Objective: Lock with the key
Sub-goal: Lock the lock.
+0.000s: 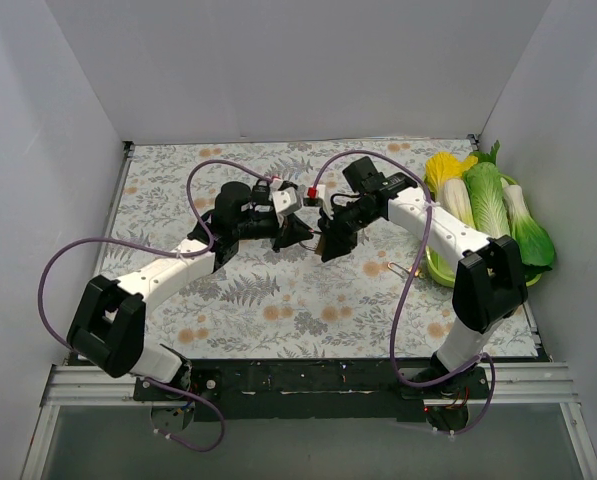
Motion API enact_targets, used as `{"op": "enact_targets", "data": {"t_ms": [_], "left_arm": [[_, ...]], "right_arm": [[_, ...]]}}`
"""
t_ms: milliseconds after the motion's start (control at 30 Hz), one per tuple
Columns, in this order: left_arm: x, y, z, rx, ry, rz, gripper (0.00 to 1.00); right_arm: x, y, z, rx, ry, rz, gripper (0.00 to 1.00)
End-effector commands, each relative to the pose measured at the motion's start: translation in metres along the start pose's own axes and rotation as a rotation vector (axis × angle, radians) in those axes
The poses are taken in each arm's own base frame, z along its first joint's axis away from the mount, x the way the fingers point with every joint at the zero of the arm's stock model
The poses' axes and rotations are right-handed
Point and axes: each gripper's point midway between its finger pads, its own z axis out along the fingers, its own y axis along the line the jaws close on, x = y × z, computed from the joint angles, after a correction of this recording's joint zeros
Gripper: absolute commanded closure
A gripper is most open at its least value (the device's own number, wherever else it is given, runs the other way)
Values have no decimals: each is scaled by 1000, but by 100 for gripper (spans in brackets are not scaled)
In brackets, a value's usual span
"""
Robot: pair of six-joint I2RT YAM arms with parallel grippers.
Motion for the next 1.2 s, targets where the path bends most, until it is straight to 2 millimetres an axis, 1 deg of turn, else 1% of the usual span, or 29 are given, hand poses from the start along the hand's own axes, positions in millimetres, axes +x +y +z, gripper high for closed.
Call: {"op": "enact_targets", "data": {"t_ms": [0, 33, 67, 100, 133, 167, 200, 233, 300, 333, 367, 400, 433, 500, 533, 567, 600, 633, 667, 700, 733, 767, 800, 833, 867, 900, 933, 1033, 1167], "left_arm": [[-17, -65, 16, 196, -44, -5, 100], [-12, -63, 11, 189, -25, -23, 100], [-17, -60, 5, 179, -31, -22, 100], [-20, -46, -4, 148, -34, -31, 100], [-15, -46, -10, 159, -9, -58, 100], [-14, -40, -14, 148, 2, -65, 100], [-19, -28, -22, 116, 0, -56, 100], [-15, -26, -26, 111, 19, -81, 100], [-17, -13, -32, 84, 23, -94, 100], [-26, -9, -33, 76, 17, -99, 100], [-28, -5, -34, 69, 15, -108, 100], [-30, 0, -34, 60, 14, -117, 100], [-42, 3, -34, 58, -2, -106, 96], [-49, 4, -33, 70, -12, -112, 90], [-50, 6, -31, 67, -11, -121, 84], [-58, 9, -31, 57, -18, -142, 72], [-60, 14, -33, 36, -15, -162, 66], [-62, 17, -35, 29, -20, -191, 61], [-61, 20, -39, 11, -28, -245, 55], [-63, 28, -47, -34, -48, -362, 46], [-68, 32, -52, -50, -77, -399, 41], [-79, 33, -58, -67, -117, -401, 35], [-72, 32, -62, -85, -127, -498, 30], [-80, 35, -65, -106, -165, -484, 28], [-87, 28, -68, -93, -189, -472, 28], [-80, 22, -68, -74, -190, -482, 27], [-86, 14, -69, -35, -212, -462, 26], [-85, -2, -71, 44, -211, -408, 25], [-88, -5, -71, 66, -217, -399, 25]], "right_arm": [[-141, 65, -22, -179, -447, -503, 99], [-137, 60, -24, -165, -438, -486, 99], [-135, 57, -27, -147, -437, -503, 99], [-132, 48, -32, -124, -438, -488, 99], [-129, 44, -34, -108, -437, -480, 99], [-127, 42, -37, -97, -436, -475, 99], [-119, 36, -38, -89, -428, -453, 99], [-116, 35, -38, -86, -423, -447, 99], [-107, 38, -36, -96, -413, -421, 99], [-104, 40, -35, -100, -411, -410, 99], [-105, 40, -35, -96, -419, -411, 99], [-99, 41, -32, -107, -413, -369, 99], [-98, 41, -31, -105, -414, -360, 99], [-101, 42, -32, -101, -433, -343, 99], [-99, 41, -30, -96, -432, -331, 99], [-101, 41, -31, -92, -439, -326, 99], [-106, 39, -34, -75, -457, -339, 99], [-104, 35, -33, -52, -456, -297, 99], [-109, 35, -38, -30, -477, -295, 99], [-111, 30, -43, -2, -501, -281, 99], [-126, 24, -52, 44, -567, -261, 99], [-120, 25, -53, 55, -587, -239, 99], [-121, 23, -56, 69, -609, -216, 99], [-130, 22, -63, 94, -652, -241, 99], [-127, 29, -61, 61, -661, -195, 99], [-129, 32, -62, 44, -671, -199, 99], [-129, 41, -62, -7, -670, -210, 99], [-128, 51, -60, -89, -665, -218, 99], [-129, 56, -59, -105, -664, -231, 99]]}}
